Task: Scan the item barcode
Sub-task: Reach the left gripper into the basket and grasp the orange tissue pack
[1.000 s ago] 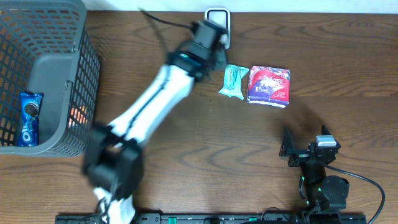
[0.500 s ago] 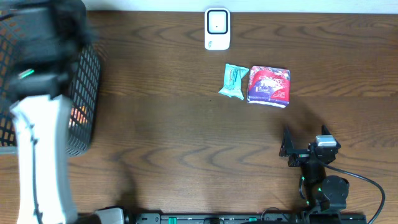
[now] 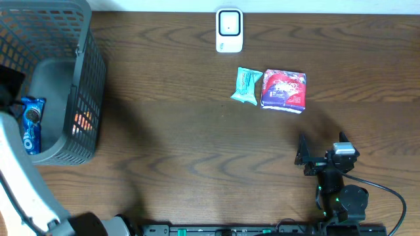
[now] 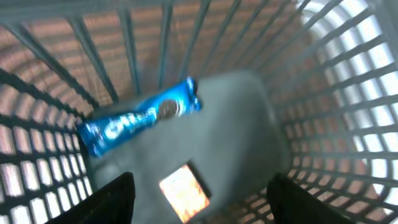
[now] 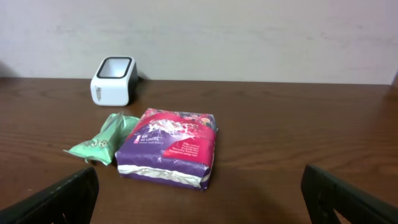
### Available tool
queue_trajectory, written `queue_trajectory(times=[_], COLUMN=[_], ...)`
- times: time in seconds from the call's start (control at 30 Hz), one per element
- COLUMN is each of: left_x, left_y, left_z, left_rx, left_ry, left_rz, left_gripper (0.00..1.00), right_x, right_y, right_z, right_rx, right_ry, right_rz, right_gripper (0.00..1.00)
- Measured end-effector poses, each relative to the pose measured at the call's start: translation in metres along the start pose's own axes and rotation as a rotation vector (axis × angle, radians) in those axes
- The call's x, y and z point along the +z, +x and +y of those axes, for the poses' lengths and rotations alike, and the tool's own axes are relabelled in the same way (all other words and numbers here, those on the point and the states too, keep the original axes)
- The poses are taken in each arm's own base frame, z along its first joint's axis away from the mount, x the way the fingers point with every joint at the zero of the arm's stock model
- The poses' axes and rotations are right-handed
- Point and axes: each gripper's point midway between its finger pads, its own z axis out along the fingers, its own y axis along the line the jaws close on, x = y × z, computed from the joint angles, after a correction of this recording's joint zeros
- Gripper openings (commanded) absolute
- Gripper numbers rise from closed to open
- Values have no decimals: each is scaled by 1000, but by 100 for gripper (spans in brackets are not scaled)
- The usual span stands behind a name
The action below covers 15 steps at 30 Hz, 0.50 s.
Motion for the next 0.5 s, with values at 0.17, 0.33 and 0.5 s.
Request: queue_trajectory(times=[0.17, 0.33, 0.5], left_x=[42, 75, 105], left_y=[27, 49, 75], left_z=[-4, -4, 1], left_rx=[-17, -19, -7], left_ry=[-24, -63, -125], left_rz=[154, 261, 358], left_gripper=[69, 70, 71], right_x=[0, 0, 0], right_y=[0, 0, 0], right_z=[0, 0, 0], right_rx=[0, 0, 0], right_ry=[0, 0, 0], right_rz=[0, 0, 0], right_gripper=[99, 99, 99])
